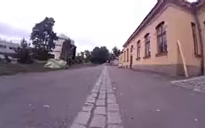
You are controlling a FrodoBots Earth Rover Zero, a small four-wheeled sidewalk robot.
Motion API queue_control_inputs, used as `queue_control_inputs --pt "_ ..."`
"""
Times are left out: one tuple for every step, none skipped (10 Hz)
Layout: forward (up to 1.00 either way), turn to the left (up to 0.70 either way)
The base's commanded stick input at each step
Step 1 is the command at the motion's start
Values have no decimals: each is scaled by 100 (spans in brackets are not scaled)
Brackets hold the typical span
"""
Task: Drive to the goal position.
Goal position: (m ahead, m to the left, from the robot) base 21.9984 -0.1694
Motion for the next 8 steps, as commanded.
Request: queue_control_inputs --pt "45 0" --pt "45 0" --pt "45 0" --pt "45 0" --pt "45 0" --pt "45 0" --pt "45 0" --pt "45 0"
